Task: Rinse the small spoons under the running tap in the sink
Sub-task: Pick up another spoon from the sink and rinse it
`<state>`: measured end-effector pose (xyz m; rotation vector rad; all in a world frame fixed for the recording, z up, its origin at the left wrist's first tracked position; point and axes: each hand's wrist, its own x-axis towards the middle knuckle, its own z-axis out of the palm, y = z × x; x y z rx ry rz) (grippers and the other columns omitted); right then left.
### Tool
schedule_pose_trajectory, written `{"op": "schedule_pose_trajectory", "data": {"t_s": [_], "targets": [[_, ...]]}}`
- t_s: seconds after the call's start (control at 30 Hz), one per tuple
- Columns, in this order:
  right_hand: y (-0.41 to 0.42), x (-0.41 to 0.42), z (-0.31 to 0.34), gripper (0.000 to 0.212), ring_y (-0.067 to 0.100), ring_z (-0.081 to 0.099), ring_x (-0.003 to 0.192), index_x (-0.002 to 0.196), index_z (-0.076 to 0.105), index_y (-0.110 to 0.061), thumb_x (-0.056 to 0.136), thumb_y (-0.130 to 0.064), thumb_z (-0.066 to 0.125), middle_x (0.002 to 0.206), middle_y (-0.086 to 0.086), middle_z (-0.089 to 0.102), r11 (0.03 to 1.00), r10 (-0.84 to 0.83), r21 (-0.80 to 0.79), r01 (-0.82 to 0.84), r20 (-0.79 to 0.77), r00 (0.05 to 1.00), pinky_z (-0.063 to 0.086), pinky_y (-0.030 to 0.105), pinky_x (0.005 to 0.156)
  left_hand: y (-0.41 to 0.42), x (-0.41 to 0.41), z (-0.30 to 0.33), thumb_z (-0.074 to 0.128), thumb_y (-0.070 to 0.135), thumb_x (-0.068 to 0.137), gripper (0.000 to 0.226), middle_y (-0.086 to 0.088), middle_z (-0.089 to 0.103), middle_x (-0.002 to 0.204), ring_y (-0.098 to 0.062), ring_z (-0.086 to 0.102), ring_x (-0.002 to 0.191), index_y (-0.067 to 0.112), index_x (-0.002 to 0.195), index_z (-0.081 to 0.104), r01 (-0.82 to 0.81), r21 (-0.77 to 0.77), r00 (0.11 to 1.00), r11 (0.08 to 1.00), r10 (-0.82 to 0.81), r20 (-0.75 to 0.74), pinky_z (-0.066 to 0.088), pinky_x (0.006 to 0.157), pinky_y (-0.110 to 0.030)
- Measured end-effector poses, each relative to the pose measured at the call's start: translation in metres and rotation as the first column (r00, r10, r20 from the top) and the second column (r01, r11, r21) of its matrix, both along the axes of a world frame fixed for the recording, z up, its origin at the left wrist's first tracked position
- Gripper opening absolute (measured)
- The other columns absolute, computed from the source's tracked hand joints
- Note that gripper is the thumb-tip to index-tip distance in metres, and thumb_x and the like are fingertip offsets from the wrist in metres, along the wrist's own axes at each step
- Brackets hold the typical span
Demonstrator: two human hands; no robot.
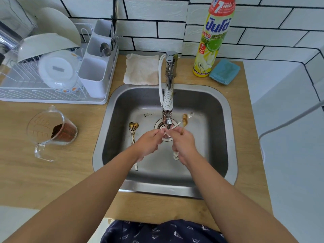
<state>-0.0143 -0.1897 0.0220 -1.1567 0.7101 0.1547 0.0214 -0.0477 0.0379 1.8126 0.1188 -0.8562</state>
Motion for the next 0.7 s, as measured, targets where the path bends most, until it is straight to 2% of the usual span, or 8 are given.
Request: {"op": "schedule_pose_trajectory", "data": {"t_s": [0.1, 0.27, 0.33, 0.43, 0.47, 0.53, 0.6, 0.7], "targets": [[0.012, -0.009, -0.006, 0.004, 0.007, 0.024, 0.041, 0.087, 0.077, -0.014, 0.088, -0.016, 0.08, 0.063, 0.0, 0.055, 0.997, 0.075, 0.004, -0.075, -0.042, 0.996, 0.022, 0.02, 0.036, 0.014, -0.005, 0.002, 0.038, 0.04, 0.107, 0.035, 0.011, 0.042, 0.063, -0.005, 0.033, 0.051, 0.018, 0.092, 0.061, 0.058, 0.067, 0.998, 0.996, -0.057, -0.01, 0.029, 0.047, -0.018], [-0.007, 0.015, -0.001, 0.019, 0.004, 0.021, 0.037, 0.073, 0.078, -0.018, 0.092, -0.015, 0.077, 0.049, -0.012, 0.058, 0.98, -0.186, 0.073, 0.187, -0.027, 0.982, 0.017, 0.02, 0.037, 0.027, -0.013, 0.007, 0.035, 0.033, 0.108, 0.031, 0.004, 0.036, 0.068, -0.01, 0.028, 0.057, 0.014, 0.093, 0.055, 0.017, 0.049, 0.999, 0.999, -0.016, -0.029, 0.023, 0.052, -0.025], [0.0, 0.014, 0.002, 0.006, 0.004, 0.023, 0.037, 0.085, 0.078, -0.013, 0.091, -0.014, 0.077, 0.054, -0.011, 0.06, 0.992, -0.117, 0.05, 0.118, -0.017, 0.993, 0.02, 0.019, 0.036, 0.023, -0.013, 0.012, 0.035, 0.033, 0.108, 0.031, 0.003, 0.034, 0.068, -0.011, 0.026, 0.056, 0.015, 0.091, 0.053, -0.013, 0.033, 0.999, 0.999, 0.014, -0.039, 0.023, 0.051, -0.025], [0.017, 0.002, -0.002, 0.015, 0.006, 0.024, 0.039, 0.093, 0.075, -0.008, 0.087, -0.019, 0.082, 0.057, -0.007, 0.051, 0.997, 0.082, -0.011, -0.082, -0.01, 0.997, 0.022, 0.019, 0.035, 0.013, -0.011, 0.018, 0.04, 0.042, 0.107, 0.034, 0.007, 0.031, 0.061, -0.01, 0.022, 0.052, 0.017, 0.085, 0.048, -0.06, -0.02, 0.995, 0.998, 0.058, -0.083, 0.02, 0.048, -0.024], [0.018, 0.002, 0.0, 0.016, 0.006, 0.024, 0.039, 0.094, 0.074, -0.007, 0.087, -0.019, 0.083, 0.054, -0.008, 0.05, 0.996, 0.089, -0.019, -0.089, -0.019, 0.996, 0.022, 0.019, 0.035, 0.014, -0.012, 0.019, 0.041, 0.042, 0.107, 0.034, 0.008, 0.03, 0.059, -0.01, 0.021, 0.051, 0.018, 0.084, 0.047, -0.067, -0.034, 0.993, 0.997, 0.063, -0.104, 0.018, 0.047, -0.023], [0.007, 0.008, 0.005, 0.016, 0.004, 0.025, 0.036, 0.097, 0.074, -0.003, 0.089, -0.016, 0.08, 0.049, -0.014, 0.056, 0.999, -0.036, -0.007, 0.036, -0.034, 0.999, 0.022, 0.019, 0.035, 0.015, -0.011, 0.016, 0.039, 0.035, 0.108, 0.03, 0.007, 0.029, 0.059, -0.01, 0.019, 0.051, 0.018, 0.083, 0.045, -0.053, -0.056, 0.988, 0.997, 0.044, -0.151, 0.016, 0.046, -0.023], [-0.004, 0.016, 0.006, 0.009, 0.004, 0.027, 0.035, 0.085, 0.075, -0.01, 0.091, -0.016, 0.078, 0.052, -0.012, 0.065, 0.986, -0.166, 0.02, 0.167, -0.037, 0.985, 0.023, 0.019, 0.036, 0.017, -0.012, 0.016, 0.037, 0.029, 0.107, 0.028, 0.006, 0.028, 0.061, -0.01, 0.018, 0.051, 0.018, 0.083, 0.045, -0.046, -0.045, 0.984, 0.998, 0.037, -0.175, 0.014, 0.047, -0.024], [0.004, 0.01, 0.004, 0.01, 0.005, 0.024, 0.037, 0.087, 0.077, -0.008, 0.091, -0.018, 0.077, 0.051, -0.014, 0.059, 0.997, -0.071, -0.029, 0.07, -0.033, 0.997, 0.022, 0.019, 0.035, 0.014, -0.012, 0.017, 0.038, 0.029, 0.107, 0.028, 0.005, 0.027, 0.062, -0.01, 0.017, 0.051, 0.018, 0.082, 0.045, -0.054, -0.044, 0.984, 0.998, 0.046, -0.174, 0.014, 0.048, -0.025]]}}
